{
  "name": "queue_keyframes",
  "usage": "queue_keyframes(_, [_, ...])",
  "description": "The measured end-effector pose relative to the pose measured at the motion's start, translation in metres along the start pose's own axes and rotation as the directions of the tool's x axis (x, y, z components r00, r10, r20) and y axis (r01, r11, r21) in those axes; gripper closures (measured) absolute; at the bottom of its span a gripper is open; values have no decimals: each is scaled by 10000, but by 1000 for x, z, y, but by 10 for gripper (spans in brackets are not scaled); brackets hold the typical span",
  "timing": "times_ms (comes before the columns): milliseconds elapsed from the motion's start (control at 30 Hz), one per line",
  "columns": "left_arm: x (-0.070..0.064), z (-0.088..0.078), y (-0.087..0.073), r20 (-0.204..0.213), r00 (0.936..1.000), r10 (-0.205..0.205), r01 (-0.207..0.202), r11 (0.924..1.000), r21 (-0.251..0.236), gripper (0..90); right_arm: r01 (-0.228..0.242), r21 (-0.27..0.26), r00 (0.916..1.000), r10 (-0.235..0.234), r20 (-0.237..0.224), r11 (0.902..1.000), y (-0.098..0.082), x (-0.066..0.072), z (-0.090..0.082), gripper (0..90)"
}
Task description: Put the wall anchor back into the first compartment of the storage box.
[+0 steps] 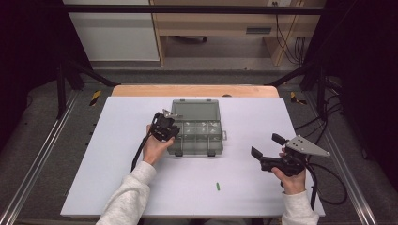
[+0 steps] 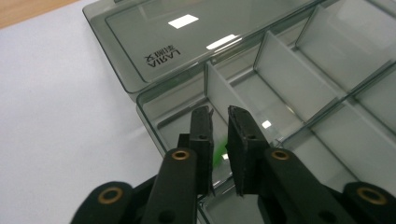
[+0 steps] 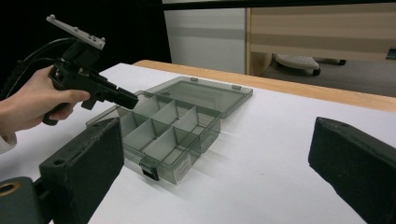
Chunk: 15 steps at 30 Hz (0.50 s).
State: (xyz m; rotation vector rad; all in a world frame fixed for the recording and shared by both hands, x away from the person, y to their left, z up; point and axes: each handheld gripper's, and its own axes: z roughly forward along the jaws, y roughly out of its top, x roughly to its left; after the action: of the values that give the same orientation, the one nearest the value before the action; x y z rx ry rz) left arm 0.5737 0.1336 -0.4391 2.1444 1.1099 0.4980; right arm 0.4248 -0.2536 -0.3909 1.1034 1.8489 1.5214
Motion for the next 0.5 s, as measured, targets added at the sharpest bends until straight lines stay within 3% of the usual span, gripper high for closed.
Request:
queue_keyframes(67, [-1,-5,2,0,9998,-213,213,9992,-352,764,36,-4,10000,-36,-22,10000,0,-1,0,38])
queue_keyframes(133, [0,-9,3,69,9999,-141,144,9991,-406,734,29,-7,10000,-29,-14,10000,0,-1,0,38])
queue_keyframes(200, [-1,-21,5,155,9996,-255,267,9961,-845,694,13,11,10000,-13,-1,10000,0,-1,-1,38])
queue_keyframes(500, [-17,-58,8,653,9974,-299,428,9774,-2071,430,-35,16,10000,35,8,10000,0,0,-1,38])
